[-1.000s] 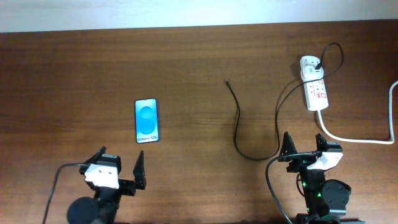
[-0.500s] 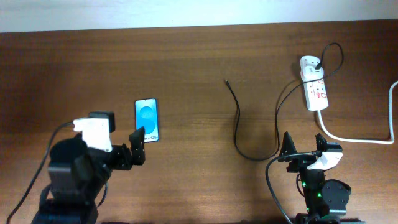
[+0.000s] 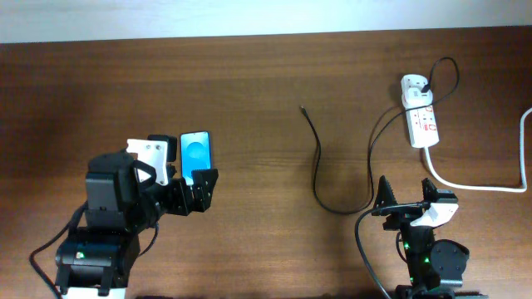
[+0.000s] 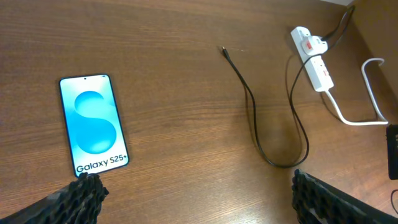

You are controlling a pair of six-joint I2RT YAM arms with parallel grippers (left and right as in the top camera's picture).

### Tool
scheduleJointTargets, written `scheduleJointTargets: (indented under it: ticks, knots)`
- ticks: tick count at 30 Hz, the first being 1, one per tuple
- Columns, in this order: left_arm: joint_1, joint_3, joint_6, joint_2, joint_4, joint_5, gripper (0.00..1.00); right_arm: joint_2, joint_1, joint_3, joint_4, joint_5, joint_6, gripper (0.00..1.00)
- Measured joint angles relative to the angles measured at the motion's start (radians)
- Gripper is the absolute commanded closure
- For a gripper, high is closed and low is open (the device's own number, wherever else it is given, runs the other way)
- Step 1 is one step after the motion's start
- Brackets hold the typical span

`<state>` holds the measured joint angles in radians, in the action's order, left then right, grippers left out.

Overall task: Plug charger to phone and switch on socket
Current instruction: 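Move the left gripper forward over the blue phone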

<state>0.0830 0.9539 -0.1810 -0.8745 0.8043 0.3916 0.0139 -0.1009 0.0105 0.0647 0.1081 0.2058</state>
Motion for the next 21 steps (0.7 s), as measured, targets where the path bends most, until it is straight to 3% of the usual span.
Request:
scheduleJointTargets:
  ticks: [14,21]
  knots:
    - [0.0,0.0,-0.001,0.0,-0.01,0.043,0.01,0.0,0.0,0.0,0.0,0.0,0.0,0.02]
    - [0.0,0.0,-0.061,0.0,0.0,0.043,0.01,0.0,0.0,0.0,0.0,0.0,0.0,0.02]
